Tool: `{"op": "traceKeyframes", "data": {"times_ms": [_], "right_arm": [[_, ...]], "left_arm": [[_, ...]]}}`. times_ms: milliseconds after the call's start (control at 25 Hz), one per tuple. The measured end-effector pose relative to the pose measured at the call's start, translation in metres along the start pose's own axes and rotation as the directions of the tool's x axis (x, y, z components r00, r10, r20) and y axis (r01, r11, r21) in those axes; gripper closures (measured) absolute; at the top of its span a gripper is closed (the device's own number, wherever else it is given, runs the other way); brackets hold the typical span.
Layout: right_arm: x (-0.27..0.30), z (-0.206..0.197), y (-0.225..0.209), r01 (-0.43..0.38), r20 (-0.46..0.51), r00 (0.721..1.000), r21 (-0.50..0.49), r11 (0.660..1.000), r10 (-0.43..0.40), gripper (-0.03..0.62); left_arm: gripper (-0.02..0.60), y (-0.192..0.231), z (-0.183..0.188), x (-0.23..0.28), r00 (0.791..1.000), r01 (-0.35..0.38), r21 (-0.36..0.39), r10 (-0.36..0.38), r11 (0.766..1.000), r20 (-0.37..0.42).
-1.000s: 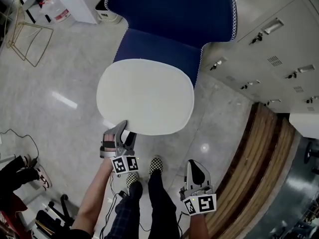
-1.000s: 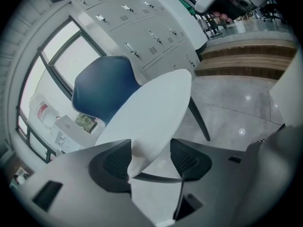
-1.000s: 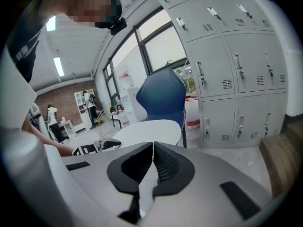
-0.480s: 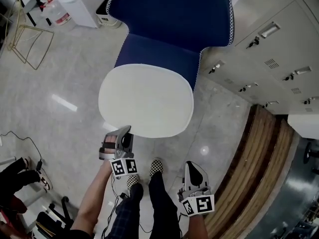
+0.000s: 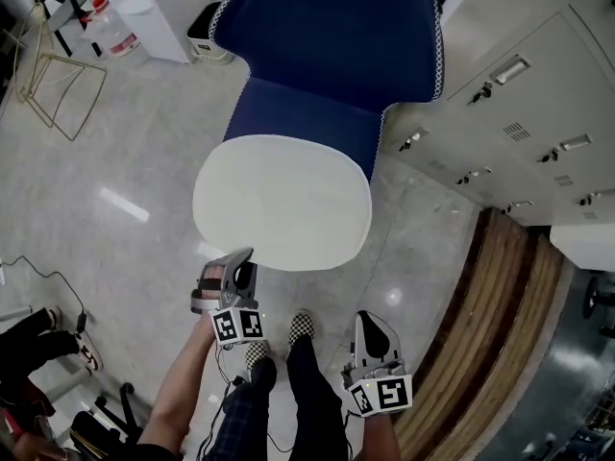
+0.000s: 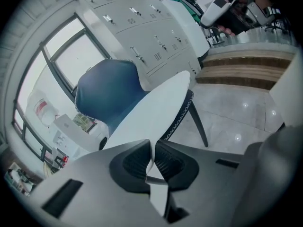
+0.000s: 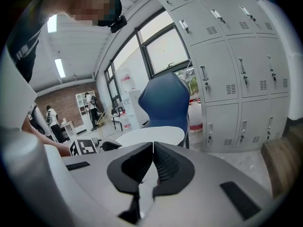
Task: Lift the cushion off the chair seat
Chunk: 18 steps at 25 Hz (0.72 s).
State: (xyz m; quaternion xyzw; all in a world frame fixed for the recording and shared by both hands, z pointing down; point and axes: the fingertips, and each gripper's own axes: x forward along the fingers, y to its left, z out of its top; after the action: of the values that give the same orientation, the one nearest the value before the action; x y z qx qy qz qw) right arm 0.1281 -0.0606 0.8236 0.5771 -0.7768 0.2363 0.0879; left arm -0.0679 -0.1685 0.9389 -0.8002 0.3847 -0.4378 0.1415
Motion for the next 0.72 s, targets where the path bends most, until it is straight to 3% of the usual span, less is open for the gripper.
{"op": "traceKeyframes", "data": {"times_ms": [720], "right_arm": [[-0.039, 0.084, 0.019, 0.035, 0.037, 0.999, -0.038, 0.999, -0.034, 0.566]], "left_arm": [[0.551, 0.092, 0.077, -0.077, 0.998, -0.053, -0.110, 0.057, 0.993, 0.028]]}}
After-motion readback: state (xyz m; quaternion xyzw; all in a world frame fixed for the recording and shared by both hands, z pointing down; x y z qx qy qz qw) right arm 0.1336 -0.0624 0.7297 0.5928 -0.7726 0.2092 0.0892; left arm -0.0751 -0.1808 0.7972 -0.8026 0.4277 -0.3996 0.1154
